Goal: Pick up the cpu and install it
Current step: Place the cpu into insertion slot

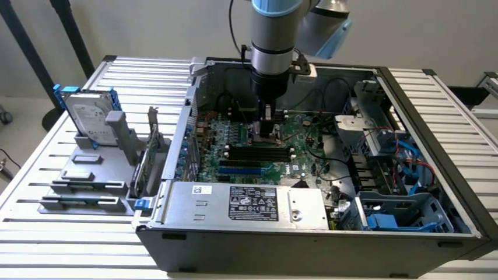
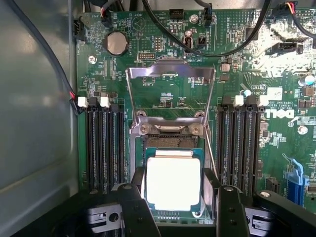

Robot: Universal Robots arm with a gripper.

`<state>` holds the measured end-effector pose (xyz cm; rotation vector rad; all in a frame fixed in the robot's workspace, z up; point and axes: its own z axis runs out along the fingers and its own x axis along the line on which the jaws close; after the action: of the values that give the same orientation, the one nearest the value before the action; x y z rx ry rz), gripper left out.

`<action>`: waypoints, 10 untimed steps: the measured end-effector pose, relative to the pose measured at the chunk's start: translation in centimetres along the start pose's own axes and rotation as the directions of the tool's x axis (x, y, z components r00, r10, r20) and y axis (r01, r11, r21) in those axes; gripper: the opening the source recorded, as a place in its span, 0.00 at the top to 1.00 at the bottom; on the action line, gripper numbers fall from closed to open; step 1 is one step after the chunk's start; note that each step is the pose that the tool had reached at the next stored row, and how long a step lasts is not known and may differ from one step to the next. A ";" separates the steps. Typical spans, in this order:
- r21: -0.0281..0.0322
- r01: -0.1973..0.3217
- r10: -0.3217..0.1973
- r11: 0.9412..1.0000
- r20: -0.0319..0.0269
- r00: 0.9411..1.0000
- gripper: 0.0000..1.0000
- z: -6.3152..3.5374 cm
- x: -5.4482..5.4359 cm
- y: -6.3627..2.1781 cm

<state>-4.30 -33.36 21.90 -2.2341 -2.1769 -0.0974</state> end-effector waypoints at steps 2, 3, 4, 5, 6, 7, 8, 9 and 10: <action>0.000 -0.001 0.001 1.000 -0.001 1.000 0.45 0.27 0.0 0.03; 0.000 -0.001 0.001 1.000 -0.002 1.000 0.45 0.38 0.0 0.02; 0.000 -0.002 0.002 1.000 -0.002 1.000 0.45 0.45 0.0 0.02; 0.000 -0.002 0.002 1.000 -0.002 1.000 0.45 0.53 0.0 0.02; 0.000 -0.003 0.003 1.000 -0.002 1.000 0.45 0.61 0.0 0.02; 0.000 -0.003 0.003 1.000 -0.002 1.000 0.45 0.70 0.0 0.03; 0.000 -0.004 0.004 1.000 -0.002 1.000 0.45 0.77 0.0 0.04; 0.000 -0.004 0.004 1.000 -0.002 1.000 0.45 0.86 0.0 0.04; 0.000 -0.005 0.005 1.000 -0.002 1.000 0.45 0.95 0.1 0.04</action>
<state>-4.22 -33.25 20.96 -2.2387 -2.1701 -0.0997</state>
